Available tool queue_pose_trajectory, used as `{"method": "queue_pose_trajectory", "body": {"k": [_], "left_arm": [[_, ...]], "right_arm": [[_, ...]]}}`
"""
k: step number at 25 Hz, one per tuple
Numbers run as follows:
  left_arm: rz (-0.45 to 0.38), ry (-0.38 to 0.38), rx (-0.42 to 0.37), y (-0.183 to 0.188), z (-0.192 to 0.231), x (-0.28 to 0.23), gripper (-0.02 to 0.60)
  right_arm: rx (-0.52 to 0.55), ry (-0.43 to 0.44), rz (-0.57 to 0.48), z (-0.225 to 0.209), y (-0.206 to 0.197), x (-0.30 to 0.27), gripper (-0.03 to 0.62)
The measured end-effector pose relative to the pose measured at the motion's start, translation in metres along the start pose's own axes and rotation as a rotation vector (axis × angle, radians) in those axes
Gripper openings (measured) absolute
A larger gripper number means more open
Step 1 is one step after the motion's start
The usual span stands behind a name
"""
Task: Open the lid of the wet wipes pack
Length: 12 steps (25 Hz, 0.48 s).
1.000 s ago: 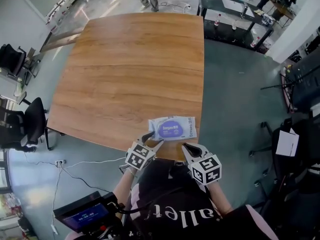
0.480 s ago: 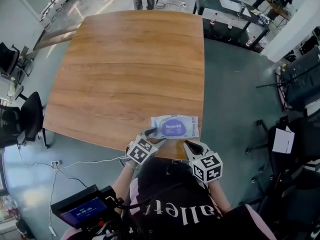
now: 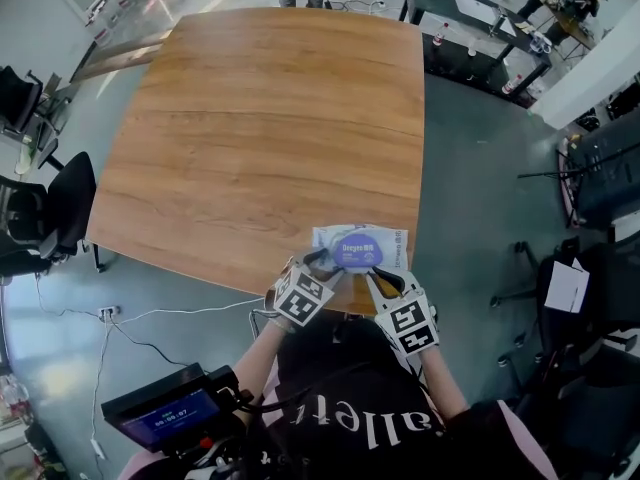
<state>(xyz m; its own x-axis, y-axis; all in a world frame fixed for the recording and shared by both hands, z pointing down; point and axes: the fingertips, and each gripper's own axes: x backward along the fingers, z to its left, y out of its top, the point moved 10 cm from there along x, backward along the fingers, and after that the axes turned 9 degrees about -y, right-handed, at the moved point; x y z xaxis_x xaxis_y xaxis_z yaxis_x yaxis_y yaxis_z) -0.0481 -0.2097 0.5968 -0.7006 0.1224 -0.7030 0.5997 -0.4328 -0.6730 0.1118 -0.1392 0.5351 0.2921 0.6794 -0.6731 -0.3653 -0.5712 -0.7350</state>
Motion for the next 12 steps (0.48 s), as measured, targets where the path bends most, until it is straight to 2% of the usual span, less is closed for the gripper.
{"method": "queue_pose_trajectory", "body": {"k": [2, 4, 6, 8, 12], "left_arm": [[-0.008, 0.002, -0.001, 0.0, 0.0, -0.001, 0.238], [-0.009, -0.002, 0.003, -0.001, 0.0, -0.001, 0.236], [-0.007, -0.006, 0.006, -0.001, 0.001, 0.0, 0.236], [-0.004, -0.011, 0.007, -0.001, 0.002, 0.0, 0.236], [0.008, -0.03, 0.005, 0.002, 0.004, -0.002, 0.235]], "right_arm": [[0.143, 0.001, 0.027, 0.002, 0.004, -0.008, 0.044], [0.281, 0.009, 0.056, 0.007, 0.005, -0.019, 0.089], [0.391, 0.024, 0.082, 0.012, 0.004, -0.031, 0.1], [0.474, 0.032, 0.094, 0.014, 0.003, -0.041, 0.1], [0.572, 0.046, 0.087, 0.015, 0.005, -0.052, 0.1]]}}
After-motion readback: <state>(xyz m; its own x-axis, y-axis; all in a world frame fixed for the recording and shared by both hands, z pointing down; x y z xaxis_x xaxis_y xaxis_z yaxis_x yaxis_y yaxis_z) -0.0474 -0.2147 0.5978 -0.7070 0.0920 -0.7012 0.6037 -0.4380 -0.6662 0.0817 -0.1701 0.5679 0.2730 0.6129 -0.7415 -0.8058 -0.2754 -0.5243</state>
